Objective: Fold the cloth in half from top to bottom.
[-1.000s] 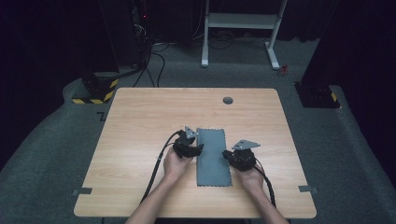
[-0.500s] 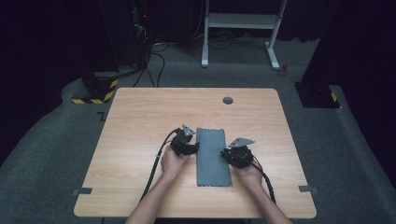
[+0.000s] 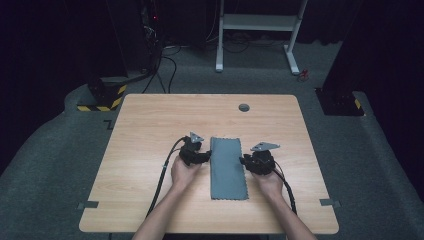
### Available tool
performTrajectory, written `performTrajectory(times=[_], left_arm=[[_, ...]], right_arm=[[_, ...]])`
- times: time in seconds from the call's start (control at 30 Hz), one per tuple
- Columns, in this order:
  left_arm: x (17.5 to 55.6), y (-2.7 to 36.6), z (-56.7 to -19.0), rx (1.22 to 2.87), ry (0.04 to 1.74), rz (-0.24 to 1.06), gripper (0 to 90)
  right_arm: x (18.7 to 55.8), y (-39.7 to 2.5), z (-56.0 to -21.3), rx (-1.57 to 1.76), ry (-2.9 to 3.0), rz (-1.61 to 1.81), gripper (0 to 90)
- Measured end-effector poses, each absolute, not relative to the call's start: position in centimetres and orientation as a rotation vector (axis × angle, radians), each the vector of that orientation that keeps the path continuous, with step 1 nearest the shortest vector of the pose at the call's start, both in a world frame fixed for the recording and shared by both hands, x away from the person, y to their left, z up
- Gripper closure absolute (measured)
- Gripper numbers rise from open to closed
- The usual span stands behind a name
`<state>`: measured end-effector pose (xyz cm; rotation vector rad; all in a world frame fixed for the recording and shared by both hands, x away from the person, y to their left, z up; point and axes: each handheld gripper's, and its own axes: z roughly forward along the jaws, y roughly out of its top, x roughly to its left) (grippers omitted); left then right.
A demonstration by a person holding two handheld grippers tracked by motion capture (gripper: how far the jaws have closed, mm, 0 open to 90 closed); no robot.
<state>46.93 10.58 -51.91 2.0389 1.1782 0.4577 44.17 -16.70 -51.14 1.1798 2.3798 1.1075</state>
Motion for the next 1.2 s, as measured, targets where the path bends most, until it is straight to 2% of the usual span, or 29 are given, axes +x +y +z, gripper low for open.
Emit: performTrajectory(times=[0.3,0.43,0.77,0.93,1.2], left_arm=[[49.3,10.4,-51.3,2.030,1.231,0.452,47.5],[49.6,9.3,-51.0,2.064,1.187,0.468,47.5],[50.9,8.8,-51.3,2.076,1.260,0.414,48.6],[51.1,9.1,-51.3,2.067,1.285,0.420,50.1],[51.3,8.9,-51.3,2.074,1.294,0.453,48.8]], right_arm=[[47.2,-16.6,-50.9,1.272,2.340,1.108,70.0],[48.4,-16.3,-50.8,1.299,2.323,1.098,70.0],[51.0,-14.8,-50.7,1.336,2.280,1.016,67.4],[51.9,-14.4,-50.8,1.348,2.300,0.983,64.4],[52.6,-14.2,-51.4,1.376,2.291,0.976,65.7]])
